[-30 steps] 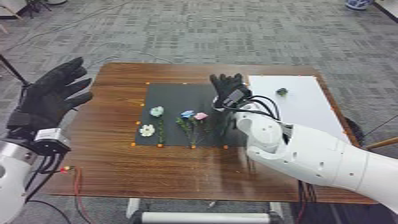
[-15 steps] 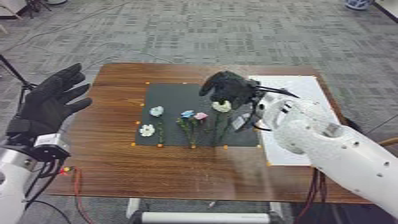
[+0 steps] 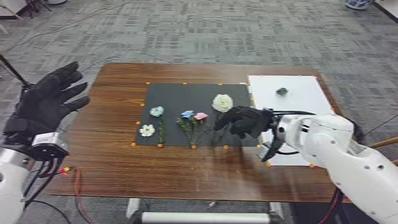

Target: Arrange flowers

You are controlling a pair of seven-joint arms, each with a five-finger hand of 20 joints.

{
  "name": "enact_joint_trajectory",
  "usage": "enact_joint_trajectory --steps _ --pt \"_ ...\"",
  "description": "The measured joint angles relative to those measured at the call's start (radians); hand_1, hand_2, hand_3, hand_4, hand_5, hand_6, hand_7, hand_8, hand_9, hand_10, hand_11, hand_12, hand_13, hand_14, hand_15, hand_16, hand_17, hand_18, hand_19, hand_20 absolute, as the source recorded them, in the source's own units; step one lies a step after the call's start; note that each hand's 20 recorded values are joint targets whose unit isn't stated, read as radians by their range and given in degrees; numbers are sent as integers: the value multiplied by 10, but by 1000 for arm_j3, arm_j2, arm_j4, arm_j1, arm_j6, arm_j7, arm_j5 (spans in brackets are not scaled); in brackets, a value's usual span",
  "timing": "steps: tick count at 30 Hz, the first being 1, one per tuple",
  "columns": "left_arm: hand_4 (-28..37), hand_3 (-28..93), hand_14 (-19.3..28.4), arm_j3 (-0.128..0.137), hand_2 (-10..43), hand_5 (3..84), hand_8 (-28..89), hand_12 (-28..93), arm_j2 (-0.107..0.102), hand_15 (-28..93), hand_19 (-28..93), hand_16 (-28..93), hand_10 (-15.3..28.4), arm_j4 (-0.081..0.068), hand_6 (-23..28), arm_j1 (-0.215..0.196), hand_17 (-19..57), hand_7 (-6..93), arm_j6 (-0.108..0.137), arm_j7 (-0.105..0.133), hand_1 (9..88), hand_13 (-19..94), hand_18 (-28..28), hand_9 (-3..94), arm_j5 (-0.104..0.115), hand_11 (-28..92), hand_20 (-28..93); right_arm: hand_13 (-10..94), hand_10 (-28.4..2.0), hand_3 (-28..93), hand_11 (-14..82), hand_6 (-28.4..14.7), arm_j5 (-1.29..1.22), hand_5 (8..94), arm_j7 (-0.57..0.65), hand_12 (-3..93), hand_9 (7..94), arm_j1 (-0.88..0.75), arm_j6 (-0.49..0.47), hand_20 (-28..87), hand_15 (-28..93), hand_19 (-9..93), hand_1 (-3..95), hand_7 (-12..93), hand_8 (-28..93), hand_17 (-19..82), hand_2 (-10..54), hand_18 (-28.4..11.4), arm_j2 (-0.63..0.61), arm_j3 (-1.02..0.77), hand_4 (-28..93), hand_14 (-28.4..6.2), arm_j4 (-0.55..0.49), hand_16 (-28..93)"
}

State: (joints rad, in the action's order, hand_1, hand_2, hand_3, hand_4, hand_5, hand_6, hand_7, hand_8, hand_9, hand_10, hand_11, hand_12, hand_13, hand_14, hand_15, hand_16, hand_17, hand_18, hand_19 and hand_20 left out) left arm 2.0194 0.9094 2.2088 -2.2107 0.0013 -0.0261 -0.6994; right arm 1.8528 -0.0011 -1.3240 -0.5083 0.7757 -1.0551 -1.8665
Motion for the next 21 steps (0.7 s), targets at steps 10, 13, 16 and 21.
enact_joint_trajectory --steps 10,13,16,21 --pt "-283 667 115 3 -40 199 -85 210 3 394 376 -40 82 4 -1 -4 -117 180 3 1 242 54 200 150 0 158 88 746 -124 932 536 15 17 430 -12 341 786 -23 -47 586 801 932 226 157 -131 440 228 -241 25 -5 -81 -109 -1 357" --pt "-283 669 115 3 -41 198 -85 210 3 394 375 -40 82 4 -1 -4 -117 180 3 1 241 54 200 150 0 157 88 751 -123 932 537 15 24 427 -17 335 791 -26 -65 590 800 932 227 158 -131 443 231 -240 33 -1 -78 -108 -4 357" --pt "-283 669 115 3 -40 199 -86 211 3 394 375 -39 82 4 -1 -3 -117 179 3 1 241 54 200 150 0 157 89 752 -123 932 539 15 35 425 -20 329 794 -27 -73 592 800 932 227 159 -133 444 236 -240 33 12 -75 -108 -9 357" --pt "-283 668 116 3 -40 199 -86 211 3 394 376 -39 82 4 -1 -3 -117 179 3 1 242 54 200 151 0 159 90 757 -124 932 545 15 54 422 -20 314 799 -27 -81 598 801 932 225 158 -134 450 242 -241 31 45 -72 -106 -9 355"
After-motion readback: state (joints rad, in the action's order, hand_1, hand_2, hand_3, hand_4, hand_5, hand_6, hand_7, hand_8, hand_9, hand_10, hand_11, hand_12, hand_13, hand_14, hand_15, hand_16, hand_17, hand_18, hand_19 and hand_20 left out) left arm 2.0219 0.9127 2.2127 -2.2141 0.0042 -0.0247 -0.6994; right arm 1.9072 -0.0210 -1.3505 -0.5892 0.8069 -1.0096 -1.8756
